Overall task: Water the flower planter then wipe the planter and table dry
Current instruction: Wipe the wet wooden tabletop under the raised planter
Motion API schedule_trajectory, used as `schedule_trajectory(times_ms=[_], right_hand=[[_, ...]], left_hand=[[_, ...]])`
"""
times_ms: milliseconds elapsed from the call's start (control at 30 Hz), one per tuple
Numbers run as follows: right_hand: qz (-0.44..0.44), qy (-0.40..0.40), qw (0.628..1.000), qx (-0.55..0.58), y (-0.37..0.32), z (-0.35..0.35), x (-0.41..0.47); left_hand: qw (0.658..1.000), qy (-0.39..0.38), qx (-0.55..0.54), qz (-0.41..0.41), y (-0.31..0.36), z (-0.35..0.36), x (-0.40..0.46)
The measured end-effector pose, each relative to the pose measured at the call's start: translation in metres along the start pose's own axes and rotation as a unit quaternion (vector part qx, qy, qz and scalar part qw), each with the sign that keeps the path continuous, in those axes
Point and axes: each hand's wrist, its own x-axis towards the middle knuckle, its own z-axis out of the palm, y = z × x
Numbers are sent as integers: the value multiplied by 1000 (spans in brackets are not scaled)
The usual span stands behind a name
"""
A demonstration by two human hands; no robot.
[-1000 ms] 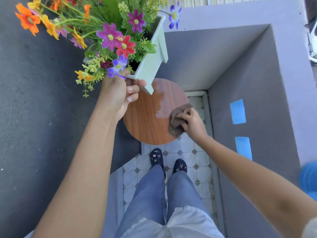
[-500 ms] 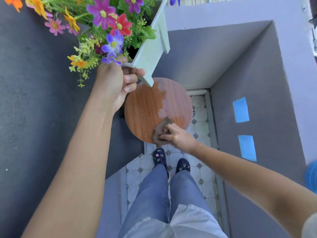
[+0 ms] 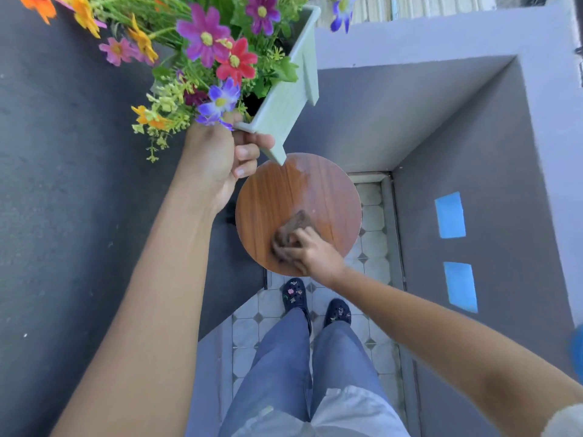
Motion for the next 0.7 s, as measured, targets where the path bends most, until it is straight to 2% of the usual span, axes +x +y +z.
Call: schedule_trajectory(times_ms=[67, 133, 233, 333, 400, 433, 500, 567, 667, 700], right_hand=[[-92, -54, 994, -6, -22, 15, -3], [-117, -53, 992, -14, -16, 11, 15], [16, 39, 999, -30, 30, -17, 57], [229, 185, 956, -3, 70, -46, 91], [298, 214, 930, 8, 70, -45, 102], [301, 214, 929, 3, 61, -41, 103], [224, 174, 959, 4, 33, -22, 94], [99, 79, 992, 30, 0, 2, 79], [-98, -40, 994, 24, -38, 28, 64], [-126, -61, 990, 18, -42, 27, 66]], left_hand=[[1000, 4, 0, -2, 0, -2, 3], [1000, 5, 8, -3, 1, -6, 4], [1000, 1, 21, -1, 2, -10, 3], [1000, 2, 20, -3, 2, -12, 4], [1000, 3, 15, -9, 2, -12, 7], [1000, 2, 11, -11, 2, -12, 8], [1000, 2, 5, -13, 3, -11, 9], [1000, 2, 0, -11, 3, -9, 11], [1000, 0, -3, -8, 2, -5, 14], [1000, 0, -2, -8, 2, -4, 15]])
